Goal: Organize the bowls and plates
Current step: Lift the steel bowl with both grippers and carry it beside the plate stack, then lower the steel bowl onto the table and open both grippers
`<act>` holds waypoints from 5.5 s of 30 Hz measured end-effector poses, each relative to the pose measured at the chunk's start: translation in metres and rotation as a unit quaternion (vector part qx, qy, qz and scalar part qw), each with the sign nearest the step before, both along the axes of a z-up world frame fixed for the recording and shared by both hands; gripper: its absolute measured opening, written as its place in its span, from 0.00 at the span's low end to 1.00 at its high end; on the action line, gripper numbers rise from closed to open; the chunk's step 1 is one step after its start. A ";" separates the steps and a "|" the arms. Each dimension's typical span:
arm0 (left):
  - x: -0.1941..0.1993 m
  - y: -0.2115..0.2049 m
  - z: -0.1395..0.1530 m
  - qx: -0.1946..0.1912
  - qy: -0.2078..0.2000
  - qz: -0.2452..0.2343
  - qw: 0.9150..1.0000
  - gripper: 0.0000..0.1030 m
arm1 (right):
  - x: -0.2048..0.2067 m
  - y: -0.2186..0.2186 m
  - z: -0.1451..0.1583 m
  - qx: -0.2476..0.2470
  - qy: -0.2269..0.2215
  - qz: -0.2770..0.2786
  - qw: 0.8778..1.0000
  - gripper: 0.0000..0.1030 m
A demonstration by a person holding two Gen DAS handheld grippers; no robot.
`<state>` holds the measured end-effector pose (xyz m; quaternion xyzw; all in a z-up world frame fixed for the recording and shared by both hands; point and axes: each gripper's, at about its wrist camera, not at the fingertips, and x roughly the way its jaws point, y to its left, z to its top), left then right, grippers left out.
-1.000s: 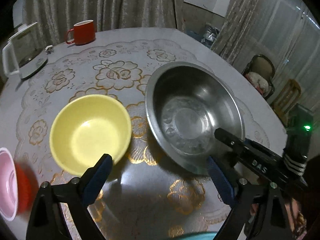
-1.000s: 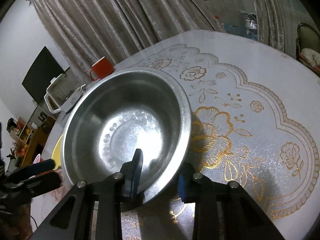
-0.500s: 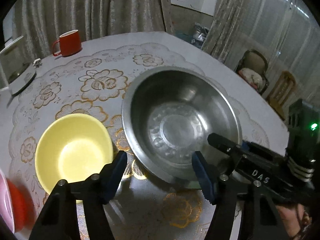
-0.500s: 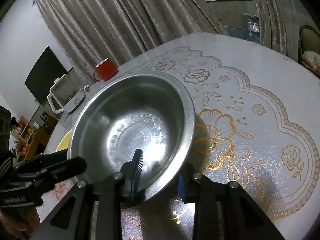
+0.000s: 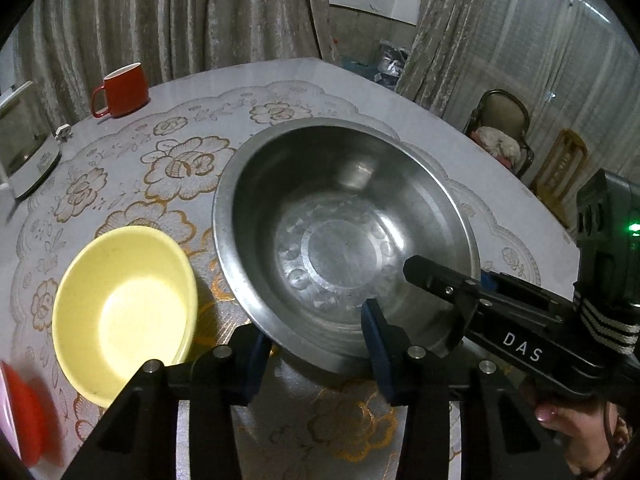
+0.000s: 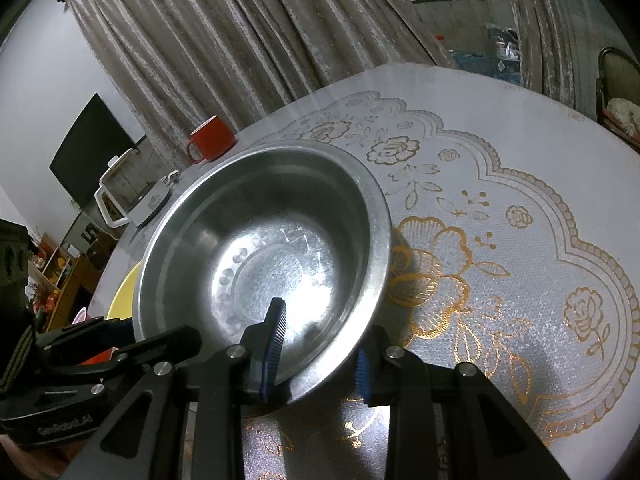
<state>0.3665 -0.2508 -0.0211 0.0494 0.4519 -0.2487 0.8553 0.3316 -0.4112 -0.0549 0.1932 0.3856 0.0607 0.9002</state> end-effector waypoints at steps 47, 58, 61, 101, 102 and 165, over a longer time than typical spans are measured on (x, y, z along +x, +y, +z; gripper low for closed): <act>-0.134 0.033 0.041 -0.003 -0.066 0.008 0.998 0.41 | -0.109 0.021 0.031 0.010 -0.027 -0.003 1.000 0.24; -0.165 0.073 0.056 -0.016 -0.087 0.044 0.995 0.41 | -0.123 0.053 0.051 -0.001 -0.033 0.030 0.999 0.24; -0.174 0.085 0.058 -0.019 -0.091 0.056 0.994 0.41 | -0.127 0.063 0.055 -0.004 -0.037 0.043 0.998 0.24; -0.289 0.283 0.011 -0.026 -0.020 0.241 0.970 0.43 | -0.162 0.268 0.028 -0.029 0.056 0.270 0.961 0.26; -0.289 0.284 0.008 -0.025 -0.015 0.242 0.970 0.43 | -0.164 0.270 0.026 -0.031 0.061 0.272 0.960 0.26; -0.235 0.236 0.048 -0.039 0.005 0.214 0.976 0.91 | -0.101 0.140 0.053 -0.022 0.028 0.146 0.989 0.36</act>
